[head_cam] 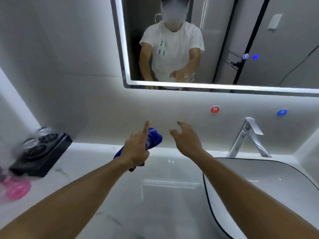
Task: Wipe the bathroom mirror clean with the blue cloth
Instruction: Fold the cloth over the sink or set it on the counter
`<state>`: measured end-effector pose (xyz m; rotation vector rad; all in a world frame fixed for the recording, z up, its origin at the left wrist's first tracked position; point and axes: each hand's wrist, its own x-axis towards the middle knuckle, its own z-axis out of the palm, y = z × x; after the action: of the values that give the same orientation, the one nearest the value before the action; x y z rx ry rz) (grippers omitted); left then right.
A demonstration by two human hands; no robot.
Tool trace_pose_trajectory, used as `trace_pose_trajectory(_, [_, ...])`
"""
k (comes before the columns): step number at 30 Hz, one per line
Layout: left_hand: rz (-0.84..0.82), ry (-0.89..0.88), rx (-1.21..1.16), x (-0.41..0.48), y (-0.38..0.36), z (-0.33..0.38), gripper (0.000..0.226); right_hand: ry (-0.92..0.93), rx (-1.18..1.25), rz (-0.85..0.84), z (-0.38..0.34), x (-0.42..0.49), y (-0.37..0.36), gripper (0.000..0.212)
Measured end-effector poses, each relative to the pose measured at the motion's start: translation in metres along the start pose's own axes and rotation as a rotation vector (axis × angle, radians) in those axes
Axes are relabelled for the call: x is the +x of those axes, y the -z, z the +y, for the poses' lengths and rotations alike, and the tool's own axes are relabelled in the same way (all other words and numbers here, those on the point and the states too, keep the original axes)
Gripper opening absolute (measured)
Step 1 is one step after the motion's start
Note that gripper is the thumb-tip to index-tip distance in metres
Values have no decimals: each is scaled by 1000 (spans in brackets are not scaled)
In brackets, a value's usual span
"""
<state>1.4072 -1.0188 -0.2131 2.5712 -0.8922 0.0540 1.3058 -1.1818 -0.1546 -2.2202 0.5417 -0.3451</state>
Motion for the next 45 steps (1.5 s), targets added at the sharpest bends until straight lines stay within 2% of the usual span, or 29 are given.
trace_pose_trajectory(2, [14, 33, -48, -27, 0, -4, 111, -104, 39, -86, 3, -13, -25, 53])
trace_pose_trajectory(5, [38, 12, -91, -53, 4, -7, 106, -231, 99, -121, 5, -30, -55, 53])
trace_pose_trajectory(9, [78, -82, -163, -82, 1, 2, 98, -409, 507, -222, 0, -54, -82, 42])
trace_pose_trajectory(12, [53, -186, -220, -96, -1, 8, 95, -385, 721, -146, 0, -65, -89, 25])
trace_pose_trajectory(14, [-7, -240, -444, -102, 0, 11, 96, -345, 776, -70, 5, -69, -86, 20])
trace_pose_trajectory(16, [-71, -141, -671, -106, 2, 12, 97, -346, 800, -34, 14, -72, -80, 26])
trace_pose_trajectory(18, [-159, 119, -863, -106, 5, 10, 96, -346, 816, -39, 24, -73, -74, 29])
trace_pose_trajectory(20, [-334, 310, -968, -101, 1, 5, 82, -358, 869, -59, 37, -73, -68, 27])
trace_pose_trajectory(22, [-502, 327, -1019, -100, -13, 2, 55, -376, 924, -82, 52, -70, -64, 26])
trace_pose_trajectory(23, [-530, 339, -1060, -100, -24, 3, 46, -385, 925, -91, 59, -67, -63, 26])
trace_pose_trajectory(26, [-493, 457, -1166, -94, -60, 10, 40, -403, 851, -148, 84, -53, -63, 32])
trace_pose_trajectory(30, [-476, 639, -1180, -76, -110, 13, 42, -444, 694, -312, 125, -31, -71, 46])
trace_pose_trajectory(32, [-453, 734, -1136, -69, -135, 13, 41, -500, 624, -321, 148, -17, -80, 47])
trace_pose_trajectory(37, [-420, 884, -945, -60, -186, 12, 22, -566, 491, -361, 192, 12, -111, 52])
trace_pose_trajectory(40, [-425, 891, -791, -57, -205, 8, 20, -575, 394, -384, 212, 20, -129, 53])
trace_pose_trajectory(45, [-481, 774, -486, -60, -220, -2, 28, -551, 149, -390, 235, 18, -149, 45])
